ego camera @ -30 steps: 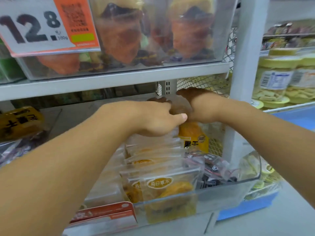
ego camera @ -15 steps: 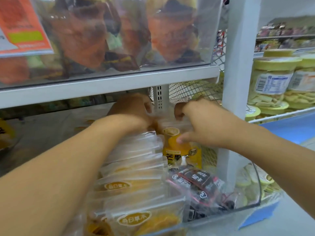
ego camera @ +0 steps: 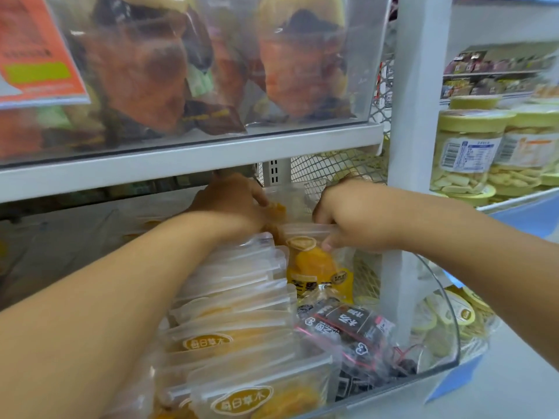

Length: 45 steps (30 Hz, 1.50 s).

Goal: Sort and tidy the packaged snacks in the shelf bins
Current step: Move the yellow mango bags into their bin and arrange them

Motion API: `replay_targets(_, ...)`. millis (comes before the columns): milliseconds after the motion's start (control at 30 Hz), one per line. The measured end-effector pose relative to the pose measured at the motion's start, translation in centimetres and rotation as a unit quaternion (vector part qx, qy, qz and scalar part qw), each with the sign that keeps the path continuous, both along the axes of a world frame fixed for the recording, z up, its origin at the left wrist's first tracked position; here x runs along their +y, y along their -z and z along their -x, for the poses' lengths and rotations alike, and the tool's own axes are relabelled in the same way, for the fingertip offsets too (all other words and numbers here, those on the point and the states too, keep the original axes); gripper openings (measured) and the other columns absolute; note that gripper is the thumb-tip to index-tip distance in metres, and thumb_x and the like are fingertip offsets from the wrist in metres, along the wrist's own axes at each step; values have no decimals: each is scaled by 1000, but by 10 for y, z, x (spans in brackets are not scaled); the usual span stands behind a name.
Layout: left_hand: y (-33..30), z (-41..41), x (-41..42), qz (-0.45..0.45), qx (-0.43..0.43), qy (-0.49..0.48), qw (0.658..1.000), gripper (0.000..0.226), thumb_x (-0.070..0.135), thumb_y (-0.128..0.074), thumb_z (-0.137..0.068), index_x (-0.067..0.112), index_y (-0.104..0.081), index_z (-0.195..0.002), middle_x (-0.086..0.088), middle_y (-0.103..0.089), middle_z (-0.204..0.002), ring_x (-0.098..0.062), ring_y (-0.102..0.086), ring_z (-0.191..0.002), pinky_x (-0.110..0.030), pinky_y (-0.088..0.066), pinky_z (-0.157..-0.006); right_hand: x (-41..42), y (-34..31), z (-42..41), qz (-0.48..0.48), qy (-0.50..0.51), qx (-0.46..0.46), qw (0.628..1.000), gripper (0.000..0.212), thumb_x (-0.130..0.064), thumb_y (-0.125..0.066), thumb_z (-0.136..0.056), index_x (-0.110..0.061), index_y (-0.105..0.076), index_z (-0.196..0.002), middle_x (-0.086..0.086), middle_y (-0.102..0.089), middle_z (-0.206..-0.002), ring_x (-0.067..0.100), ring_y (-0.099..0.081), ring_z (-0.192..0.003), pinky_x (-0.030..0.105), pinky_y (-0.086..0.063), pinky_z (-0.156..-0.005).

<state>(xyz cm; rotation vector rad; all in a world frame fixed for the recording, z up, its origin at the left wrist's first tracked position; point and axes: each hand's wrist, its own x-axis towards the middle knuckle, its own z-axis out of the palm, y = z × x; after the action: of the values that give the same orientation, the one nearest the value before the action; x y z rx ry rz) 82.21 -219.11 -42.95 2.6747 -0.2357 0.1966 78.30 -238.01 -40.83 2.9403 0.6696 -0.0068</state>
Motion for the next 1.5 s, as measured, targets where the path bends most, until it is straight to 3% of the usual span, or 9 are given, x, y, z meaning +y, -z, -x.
replay_targets(167,-3,-3,1,34,22,12,999,19,25,-56,-95,24,-73,-106,2,-64,-116,-22,-59,-109,-32,-48,-94,-9,4,12,-19,-6,41,999,43,-40,-75,-86,-30,-45,-57,-10,-49,-58,2,-44,-54,15,-27,-47)
replay_targets(300,-4,0,1,34,38,12,999,26,40,-66,-90,37,-67,-116,10,-50,-110,-20,-55,-115,-31,-44,-96,-6,-4,15,-78,9,94,993,54,-53,-50,-98,-11,-59,-64,0,-57,-60,8,-51,-53,22,-40,-54)
replay_targets(500,-5,0,0,26,65,31,997,63,40,-85,-70,43,-60,-127,4,-50,-139,-20,-49,-129,-27,-38,-91,8,-2,-16,-134,112,22,984,29,-11,-47,-100,-6,-65,-122,16,-63,-123,30,-61,-109,38,-52,-92)
replay_targets(667,-1,-1,0,53,37,51,997,76,38,-89,-66,40,-50,-133,13,-51,-132,-16,-52,-120,-25,-41,-86,15,-5,-31,-147,135,34,979,51,-4,-46,-99,-17,-45,-148,9,-44,-150,26,-48,-134,32,-44,-106)
replay_targets(800,2,-5,1,52,15,73,996,54,25,-87,-71,39,-55,-112,11,-50,-128,-13,-49,-117,-21,-39,-75,15,0,-36,-174,117,32,977,48,-7,-47,-100,-23,-50,-144,5,-46,-149,23,-49,-133,29,-44,-104)
replay_targets(1033,4,-14,4,1,44,89,995,66,25,-73,-84,35,-47,-144,11,-38,-156,-16,-41,-139,-22,-32,-95,13,10,-35,-313,85,-5,946,55,-32,-73,-89,-24,-52,-139,0,-45,-146,21,-54,-126,34,-45,-105)
replay_targets(1167,6,-16,8,22,26,87,996,70,21,-76,-81,36,-48,-144,13,-37,-157,-14,-38,-141,-22,-32,-99,9,7,-28,-258,82,-33,962,46,-34,-83,-79,-22,-65,-121,0,-62,-119,19,-63,-99,28,-52,-87)
replay_targets(1300,5,-13,9,40,24,94,994,69,20,-78,-80,41,-51,-140,12,-42,-153,-15,-42,-138,-30,-40,-108,14,10,-34,-186,96,-45,977,74,-30,-77,-86,-28,-38,-149,6,-48,-140,28,-53,-123,35,-47,-98)
replay_targets(1500,5,-15,1,83,37,99,991,80,3,-79,-77,26,-46,-146,5,-49,-147,-12,-51,-131,-34,-47,-107,12,10,-39,-161,109,-64,979,39,-19,-72,-90,-25,-59,-126,6,-46,-137,30,-53,-121,37,-45,-101)
